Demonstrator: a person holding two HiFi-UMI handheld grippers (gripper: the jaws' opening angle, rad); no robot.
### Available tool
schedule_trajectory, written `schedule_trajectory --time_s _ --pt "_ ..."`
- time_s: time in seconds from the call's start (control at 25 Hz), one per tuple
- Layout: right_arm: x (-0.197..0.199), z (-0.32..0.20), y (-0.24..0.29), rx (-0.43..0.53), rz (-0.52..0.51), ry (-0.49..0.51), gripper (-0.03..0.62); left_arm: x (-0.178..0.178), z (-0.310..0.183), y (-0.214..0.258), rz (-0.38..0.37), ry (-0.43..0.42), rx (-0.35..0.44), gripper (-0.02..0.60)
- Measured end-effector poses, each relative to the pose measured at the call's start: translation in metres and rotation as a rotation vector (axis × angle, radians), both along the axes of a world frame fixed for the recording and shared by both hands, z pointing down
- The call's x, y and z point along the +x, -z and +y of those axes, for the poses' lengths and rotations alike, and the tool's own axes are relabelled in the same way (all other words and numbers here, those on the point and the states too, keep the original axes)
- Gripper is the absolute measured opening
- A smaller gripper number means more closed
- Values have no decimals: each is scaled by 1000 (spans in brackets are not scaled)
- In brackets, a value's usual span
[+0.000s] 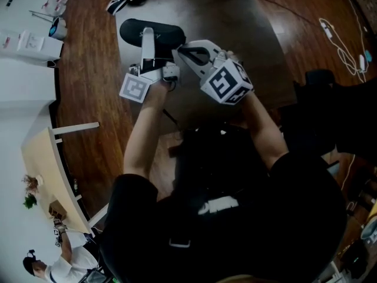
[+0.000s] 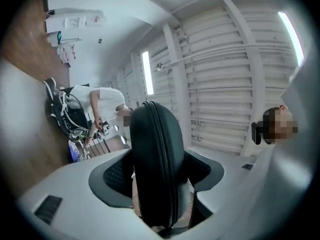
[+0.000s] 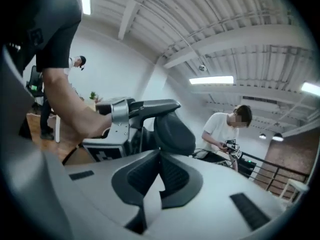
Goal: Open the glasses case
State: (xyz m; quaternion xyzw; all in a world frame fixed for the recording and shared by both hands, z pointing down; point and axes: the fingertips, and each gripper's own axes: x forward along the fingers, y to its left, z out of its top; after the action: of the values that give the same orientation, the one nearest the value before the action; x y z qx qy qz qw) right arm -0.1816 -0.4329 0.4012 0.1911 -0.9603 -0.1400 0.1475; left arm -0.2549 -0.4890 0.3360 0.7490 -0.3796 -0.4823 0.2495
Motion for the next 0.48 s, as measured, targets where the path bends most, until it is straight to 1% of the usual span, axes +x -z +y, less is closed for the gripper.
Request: schedule_trajectory --time_s 0.08,0.16,0.28,0.4,0.48 --pt "-2 3 -10 17 51 14 9 7 -1 -3 -60 -26 -29 290" --pt "0 3 -18 3 86 26 9 14 0 -6 -117 -65 -46 284" --pt "11 -4 -26 -18 117 18 9 24 3 -12 -203 -119 -72 275" --pt "24 -17 -27 -9 140 -9 9 33 5 -17 -253 -153 -85 262" --pt "25 -15 -29 25 186 1 9 36 4 -17 -271 -134 -74 263"
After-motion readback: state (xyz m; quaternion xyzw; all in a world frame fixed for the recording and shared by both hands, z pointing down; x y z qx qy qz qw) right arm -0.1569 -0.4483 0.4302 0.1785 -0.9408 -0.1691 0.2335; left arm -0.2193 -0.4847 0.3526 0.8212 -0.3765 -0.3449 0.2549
